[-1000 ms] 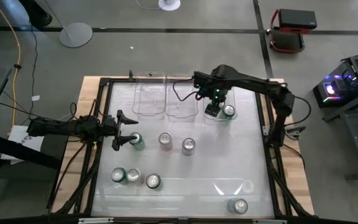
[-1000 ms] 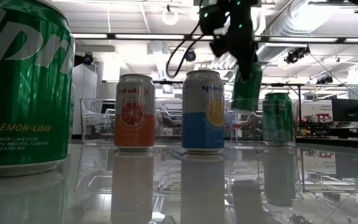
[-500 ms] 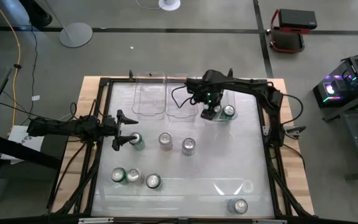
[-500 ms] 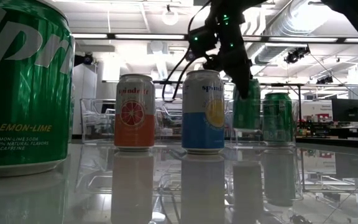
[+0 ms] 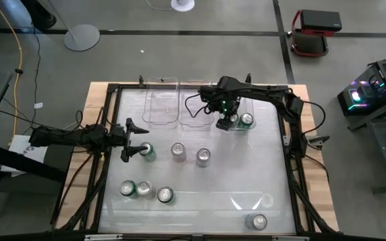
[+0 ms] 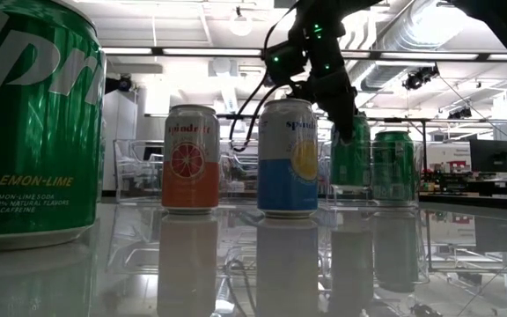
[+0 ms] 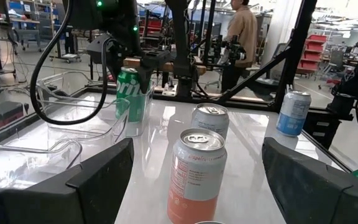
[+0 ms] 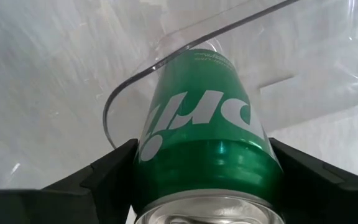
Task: Sort soda cans
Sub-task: Put green soda can into the right transparent bin
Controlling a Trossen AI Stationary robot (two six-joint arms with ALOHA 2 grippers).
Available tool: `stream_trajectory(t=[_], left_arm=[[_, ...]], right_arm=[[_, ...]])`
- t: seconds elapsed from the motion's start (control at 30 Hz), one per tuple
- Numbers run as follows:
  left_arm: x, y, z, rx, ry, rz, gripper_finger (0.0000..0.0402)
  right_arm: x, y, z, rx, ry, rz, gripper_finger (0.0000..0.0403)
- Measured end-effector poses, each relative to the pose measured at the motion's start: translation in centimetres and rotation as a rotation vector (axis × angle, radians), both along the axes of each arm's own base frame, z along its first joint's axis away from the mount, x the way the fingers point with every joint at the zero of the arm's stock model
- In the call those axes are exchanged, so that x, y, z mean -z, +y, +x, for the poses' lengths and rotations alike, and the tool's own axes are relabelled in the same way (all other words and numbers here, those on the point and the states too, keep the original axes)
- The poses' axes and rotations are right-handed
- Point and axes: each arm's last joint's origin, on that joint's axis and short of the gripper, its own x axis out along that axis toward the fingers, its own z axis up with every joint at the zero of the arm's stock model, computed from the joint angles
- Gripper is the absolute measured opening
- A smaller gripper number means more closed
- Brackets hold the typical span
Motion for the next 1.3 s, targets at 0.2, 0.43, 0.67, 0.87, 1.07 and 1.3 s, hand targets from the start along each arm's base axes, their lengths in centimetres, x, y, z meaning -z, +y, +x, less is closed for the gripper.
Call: stream_trajectory(t=[0.2,0.43,0.67,0.87,1.07,1.3], left_arm=[[0.00,0.00,0.00,0.000,0.000,0.000,0.0330],[-0.01,0.00,0.00,0.001,-0.001,0.000,0.0330],[0.01,0.00,0.00,0.001,0.000,0.000,0.0330],[0.00,0.00,0.00,0.001,-0.001,0.000,0.0330],[0.00,0.00,0.00,0.001,-0.001,0.000,0.0330],[0.00,-0.01,0.00,0.001,-0.001,0.001,0.0330]], right_arm=[[0.00,0.05,0.04,0.004,-0.010,0.020,0.0301],[0.02,0.10,0.14,-0.014,-0.021,0.025,0.0303],[0.02,0.11,0.14,-0.014,-0.021,0.025,0.0304],[0.05,0.06,0.32,-0.014,-0.040,0.022,0.0304],[0.05,0.04,0.30,-0.019,-0.040,0.024,0.0319],[-0.01,0.00,0.21,-0.010,-0.033,0.020,0.0339]])
